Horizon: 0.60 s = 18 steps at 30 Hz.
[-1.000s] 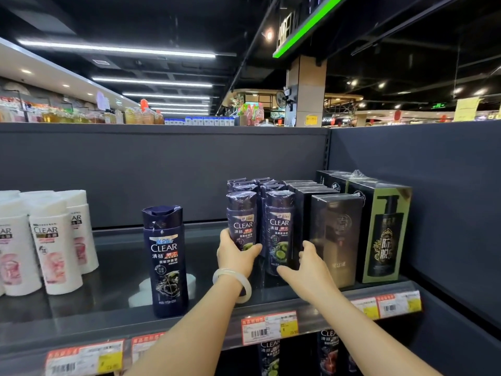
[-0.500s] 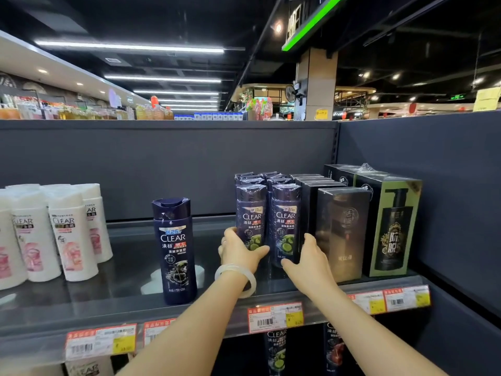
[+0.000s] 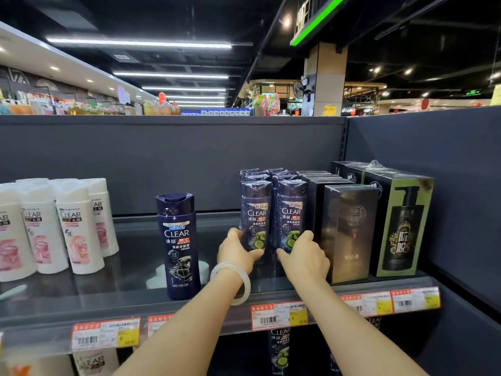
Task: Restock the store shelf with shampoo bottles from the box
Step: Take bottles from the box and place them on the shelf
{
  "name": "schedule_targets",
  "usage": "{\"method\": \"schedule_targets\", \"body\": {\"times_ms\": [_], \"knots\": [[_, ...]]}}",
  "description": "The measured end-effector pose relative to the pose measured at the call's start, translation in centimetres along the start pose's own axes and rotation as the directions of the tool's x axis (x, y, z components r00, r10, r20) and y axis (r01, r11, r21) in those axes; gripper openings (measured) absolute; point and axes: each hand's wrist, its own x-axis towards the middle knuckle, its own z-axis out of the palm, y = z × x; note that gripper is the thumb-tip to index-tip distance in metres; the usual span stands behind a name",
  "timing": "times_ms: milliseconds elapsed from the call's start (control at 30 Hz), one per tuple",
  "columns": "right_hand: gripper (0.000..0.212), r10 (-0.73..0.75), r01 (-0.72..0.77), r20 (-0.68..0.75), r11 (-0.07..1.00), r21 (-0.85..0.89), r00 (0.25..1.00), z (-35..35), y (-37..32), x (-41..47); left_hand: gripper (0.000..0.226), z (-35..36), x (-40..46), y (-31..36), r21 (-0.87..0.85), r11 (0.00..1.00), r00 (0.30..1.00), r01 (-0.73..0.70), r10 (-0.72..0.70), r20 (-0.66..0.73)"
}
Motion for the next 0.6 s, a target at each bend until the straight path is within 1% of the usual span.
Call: {"method": "schedule_targets", "body": {"times_ms": [200,600], "knots": [[0.047,0.051,-0.052,0.036,0.999,0.005,0.998,0.4,-0.5,1.1,0.037,0.3,0.2,0.2,-0.020,1.000,1.000,0.008,-0.008,0.003],[0.049,0.055,-0.055,0.072,0.998,-0.008,0.996,0.3,-0.7,1.6,0.038,0.7,-0.2,1.1,-0.004,1.000,1.000,0.026,-0.026,-0.001]]}}
